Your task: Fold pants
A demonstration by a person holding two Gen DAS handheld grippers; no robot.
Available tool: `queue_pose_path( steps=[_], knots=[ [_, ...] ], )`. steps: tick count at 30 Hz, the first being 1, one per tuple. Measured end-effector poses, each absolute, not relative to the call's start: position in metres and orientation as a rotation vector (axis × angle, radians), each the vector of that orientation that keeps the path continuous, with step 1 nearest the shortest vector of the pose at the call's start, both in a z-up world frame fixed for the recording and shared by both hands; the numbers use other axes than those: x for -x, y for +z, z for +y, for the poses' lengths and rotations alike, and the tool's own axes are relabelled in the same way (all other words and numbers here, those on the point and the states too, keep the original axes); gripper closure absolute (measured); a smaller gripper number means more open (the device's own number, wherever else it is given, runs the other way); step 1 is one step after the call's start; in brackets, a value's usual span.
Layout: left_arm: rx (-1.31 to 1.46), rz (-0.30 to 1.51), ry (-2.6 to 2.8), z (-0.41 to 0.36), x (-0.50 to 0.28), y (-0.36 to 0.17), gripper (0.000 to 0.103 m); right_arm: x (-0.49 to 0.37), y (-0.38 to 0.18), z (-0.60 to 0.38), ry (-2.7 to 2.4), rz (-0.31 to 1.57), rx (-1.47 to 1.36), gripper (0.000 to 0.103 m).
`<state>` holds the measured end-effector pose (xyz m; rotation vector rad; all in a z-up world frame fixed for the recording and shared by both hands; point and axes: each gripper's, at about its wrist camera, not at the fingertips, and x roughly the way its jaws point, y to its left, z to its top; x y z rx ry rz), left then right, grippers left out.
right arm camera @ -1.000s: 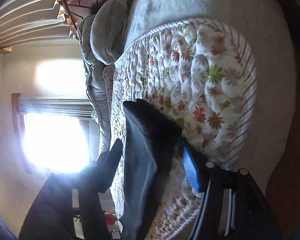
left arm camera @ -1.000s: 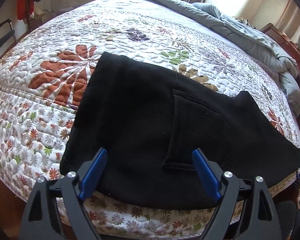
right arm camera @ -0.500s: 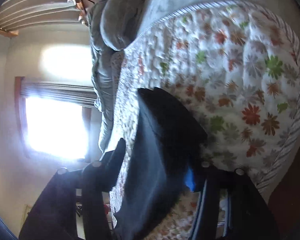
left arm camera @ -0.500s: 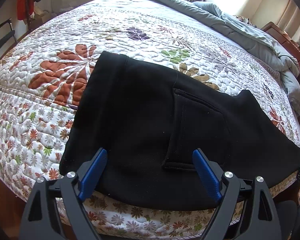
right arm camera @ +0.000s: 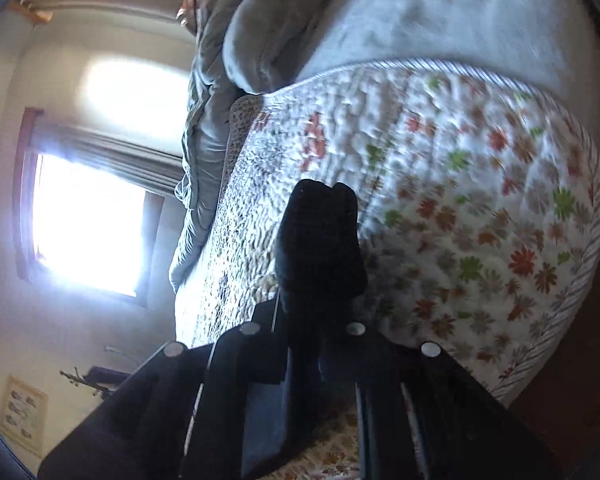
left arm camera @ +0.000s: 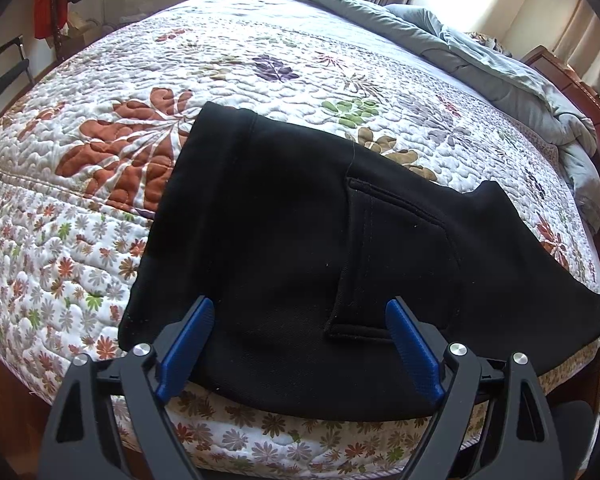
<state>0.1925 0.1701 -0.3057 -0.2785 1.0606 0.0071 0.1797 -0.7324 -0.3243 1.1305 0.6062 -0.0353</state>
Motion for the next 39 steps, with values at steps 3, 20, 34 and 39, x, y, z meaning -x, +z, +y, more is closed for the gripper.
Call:
queue_pose_path(
  steps=[3,20,34,39],
  knots=[
    [0.275,1.061,0.008,0.17,-0.192,-0.306,0.015,-0.183,-0.309,-0.726,-0.036,0.606,-1.086,0.093],
    [0.32,1.042,-0.017,0.177,-0.185,-0.303,0.015,-0.189,-0.242,-0.694,-0.032,0.596,-0.908,0.093],
    [0.357,1.025,-0.04,0.181,-0.183,-0.302,0.015,-0.189,-0.18,-0.642,-0.024,0.587,-0.698,0.093],
    [0.372,1.018,-0.051,0.184,-0.182,-0.302,0.015,-0.193,-0.159,-0.617,-0.009,0.584,-0.616,0.093]
  ],
)
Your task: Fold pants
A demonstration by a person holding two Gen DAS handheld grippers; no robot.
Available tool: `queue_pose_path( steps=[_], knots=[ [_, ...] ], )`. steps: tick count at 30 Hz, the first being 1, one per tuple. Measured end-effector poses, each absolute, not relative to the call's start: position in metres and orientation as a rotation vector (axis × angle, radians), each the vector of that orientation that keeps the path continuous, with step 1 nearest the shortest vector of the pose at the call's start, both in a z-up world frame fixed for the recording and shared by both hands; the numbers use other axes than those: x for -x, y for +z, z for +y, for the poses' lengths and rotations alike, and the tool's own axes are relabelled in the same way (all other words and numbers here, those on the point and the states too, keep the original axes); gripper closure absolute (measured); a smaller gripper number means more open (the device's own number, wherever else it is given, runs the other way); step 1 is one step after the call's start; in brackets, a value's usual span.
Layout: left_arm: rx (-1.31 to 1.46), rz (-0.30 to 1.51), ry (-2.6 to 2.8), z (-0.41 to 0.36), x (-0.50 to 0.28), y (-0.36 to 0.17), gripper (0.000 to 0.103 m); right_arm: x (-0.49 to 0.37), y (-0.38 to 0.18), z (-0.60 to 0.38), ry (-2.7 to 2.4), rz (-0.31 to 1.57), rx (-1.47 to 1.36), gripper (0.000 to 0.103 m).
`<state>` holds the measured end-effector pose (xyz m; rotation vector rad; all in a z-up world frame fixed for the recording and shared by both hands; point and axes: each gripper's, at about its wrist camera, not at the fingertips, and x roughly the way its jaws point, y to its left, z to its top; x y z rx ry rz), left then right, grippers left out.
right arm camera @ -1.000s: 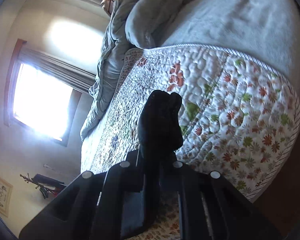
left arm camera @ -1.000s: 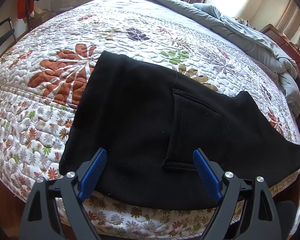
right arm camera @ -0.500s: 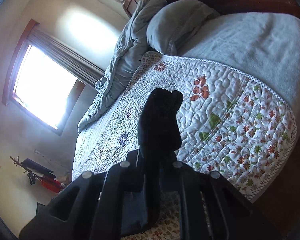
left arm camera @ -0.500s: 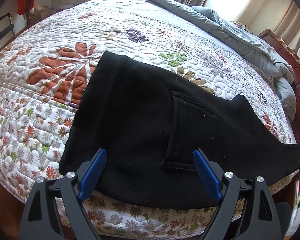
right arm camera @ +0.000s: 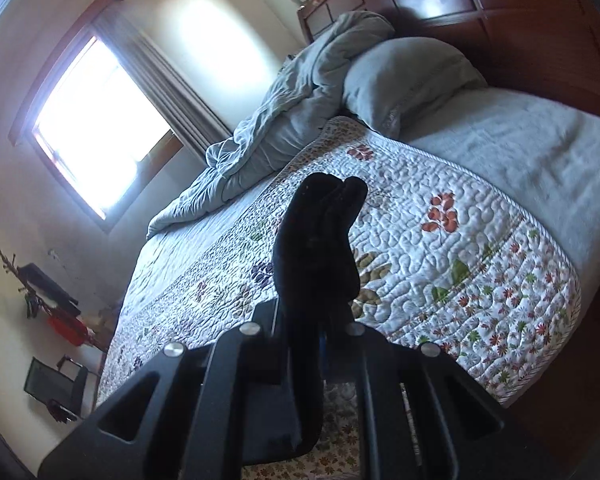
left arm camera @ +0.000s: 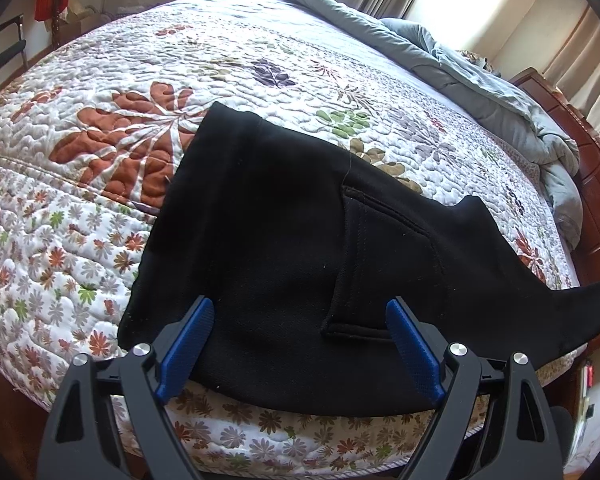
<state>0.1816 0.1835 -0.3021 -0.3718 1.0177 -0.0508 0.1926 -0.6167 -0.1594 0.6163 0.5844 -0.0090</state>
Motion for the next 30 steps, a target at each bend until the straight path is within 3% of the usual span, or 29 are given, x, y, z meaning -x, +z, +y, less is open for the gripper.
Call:
queue_pose_path(
  steps=[30],
  knots=[
    [0.428,0.988,-0.078,0.195,-0.173,-0.299,0.015,-0.204,-0.106,-0.458,-0.022,0.63,-0.06,0.093]
  ],
)
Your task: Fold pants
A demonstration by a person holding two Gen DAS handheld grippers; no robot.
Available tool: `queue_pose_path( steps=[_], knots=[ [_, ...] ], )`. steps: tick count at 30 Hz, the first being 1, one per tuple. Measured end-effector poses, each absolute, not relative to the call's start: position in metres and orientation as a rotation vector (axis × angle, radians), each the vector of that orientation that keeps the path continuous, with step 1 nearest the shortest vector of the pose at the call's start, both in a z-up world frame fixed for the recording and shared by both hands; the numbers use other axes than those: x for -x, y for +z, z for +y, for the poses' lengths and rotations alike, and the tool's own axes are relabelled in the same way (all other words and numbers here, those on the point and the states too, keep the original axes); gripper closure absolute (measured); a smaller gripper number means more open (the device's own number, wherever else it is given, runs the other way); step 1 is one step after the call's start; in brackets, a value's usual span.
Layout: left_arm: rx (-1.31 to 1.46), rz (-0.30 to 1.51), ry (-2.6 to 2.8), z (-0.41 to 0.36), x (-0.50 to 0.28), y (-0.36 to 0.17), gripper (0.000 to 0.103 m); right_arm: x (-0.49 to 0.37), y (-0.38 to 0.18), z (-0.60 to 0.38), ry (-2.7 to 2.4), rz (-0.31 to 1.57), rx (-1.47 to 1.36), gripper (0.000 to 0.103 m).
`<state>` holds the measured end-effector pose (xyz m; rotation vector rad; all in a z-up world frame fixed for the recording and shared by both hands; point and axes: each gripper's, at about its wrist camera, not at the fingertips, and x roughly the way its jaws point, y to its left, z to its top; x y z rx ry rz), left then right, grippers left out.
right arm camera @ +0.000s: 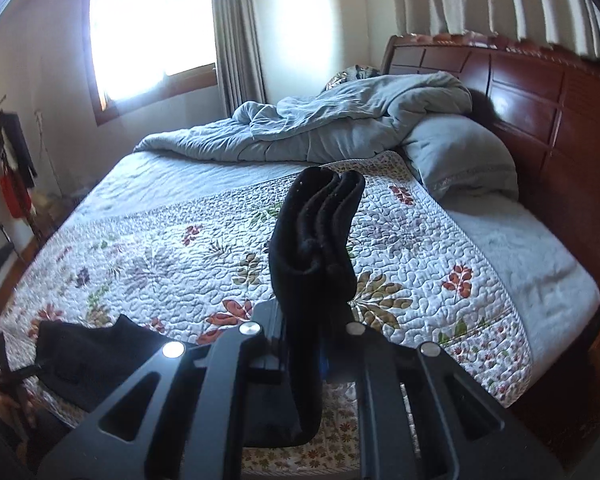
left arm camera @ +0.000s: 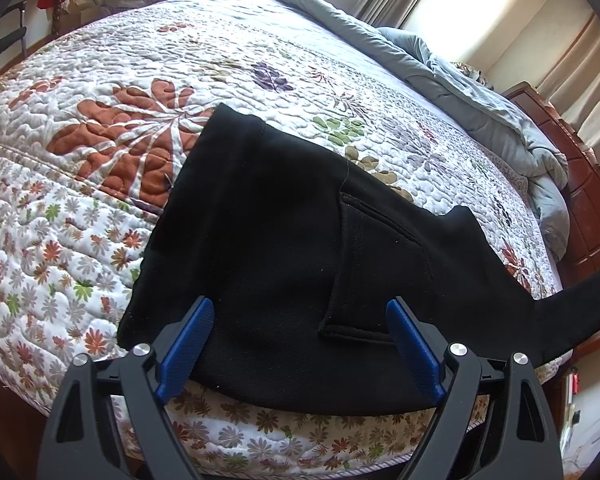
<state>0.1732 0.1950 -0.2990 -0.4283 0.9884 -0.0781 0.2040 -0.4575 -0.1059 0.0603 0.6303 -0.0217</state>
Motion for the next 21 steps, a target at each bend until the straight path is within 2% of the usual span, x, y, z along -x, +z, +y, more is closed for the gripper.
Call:
queue_pose_path(
  steps=[21],
  knots=[
    [0.467,0.97,-0.102,0.199,-0.169,-0.296,0.015,-0.223,-0.122,-0.357,-0.027,0.669,0.247,0.093]
  ],
)
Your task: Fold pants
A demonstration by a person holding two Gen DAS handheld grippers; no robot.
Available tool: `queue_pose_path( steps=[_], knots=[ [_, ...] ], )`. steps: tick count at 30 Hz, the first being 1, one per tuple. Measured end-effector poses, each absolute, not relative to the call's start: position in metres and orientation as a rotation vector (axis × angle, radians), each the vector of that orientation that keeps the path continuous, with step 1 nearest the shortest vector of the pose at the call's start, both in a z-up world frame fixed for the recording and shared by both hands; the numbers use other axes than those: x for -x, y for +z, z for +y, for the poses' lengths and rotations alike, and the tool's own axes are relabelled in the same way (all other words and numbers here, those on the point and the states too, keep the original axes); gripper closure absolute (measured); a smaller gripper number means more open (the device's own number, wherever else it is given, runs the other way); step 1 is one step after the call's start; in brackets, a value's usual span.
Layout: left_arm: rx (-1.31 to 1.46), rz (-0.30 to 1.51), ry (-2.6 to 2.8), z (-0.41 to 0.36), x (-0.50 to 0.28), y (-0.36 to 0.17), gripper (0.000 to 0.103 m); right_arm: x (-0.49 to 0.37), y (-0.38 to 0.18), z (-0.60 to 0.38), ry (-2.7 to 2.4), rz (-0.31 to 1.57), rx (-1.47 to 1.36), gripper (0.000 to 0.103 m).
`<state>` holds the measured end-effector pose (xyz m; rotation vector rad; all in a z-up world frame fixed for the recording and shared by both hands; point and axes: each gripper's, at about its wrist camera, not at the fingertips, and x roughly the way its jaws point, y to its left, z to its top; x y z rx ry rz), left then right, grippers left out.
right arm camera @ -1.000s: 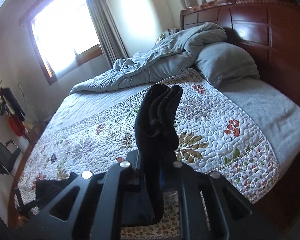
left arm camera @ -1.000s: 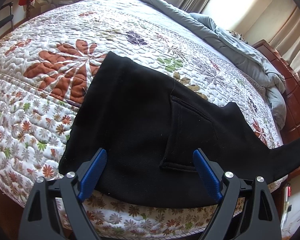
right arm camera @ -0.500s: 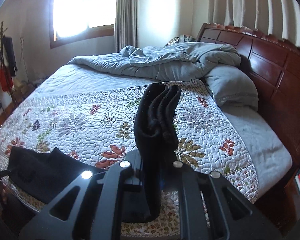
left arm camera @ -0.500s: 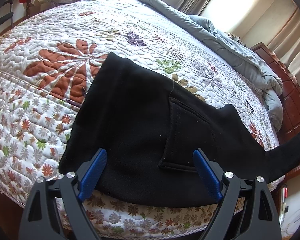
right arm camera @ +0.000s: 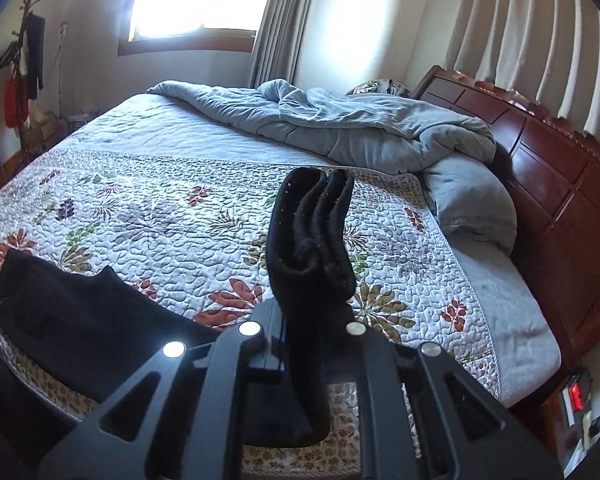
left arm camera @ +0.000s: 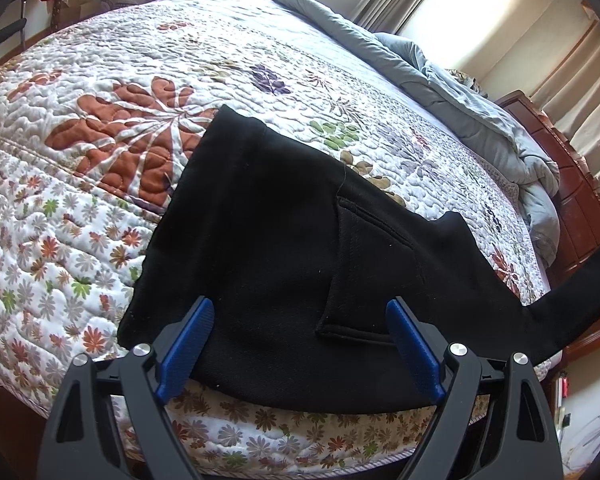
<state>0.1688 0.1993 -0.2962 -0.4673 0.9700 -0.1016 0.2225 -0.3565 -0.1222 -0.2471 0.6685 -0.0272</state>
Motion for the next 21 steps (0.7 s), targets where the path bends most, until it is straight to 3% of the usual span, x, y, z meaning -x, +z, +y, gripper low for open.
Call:
queue_pose_path(
  steps=[21],
  knots=[
    [0.463,0.969,-0.107,0.198,-0.164,-0.294,0.015,-0.221,-0.134,-0.311,-0.025,0.677,0.357,0.093]
  ],
)
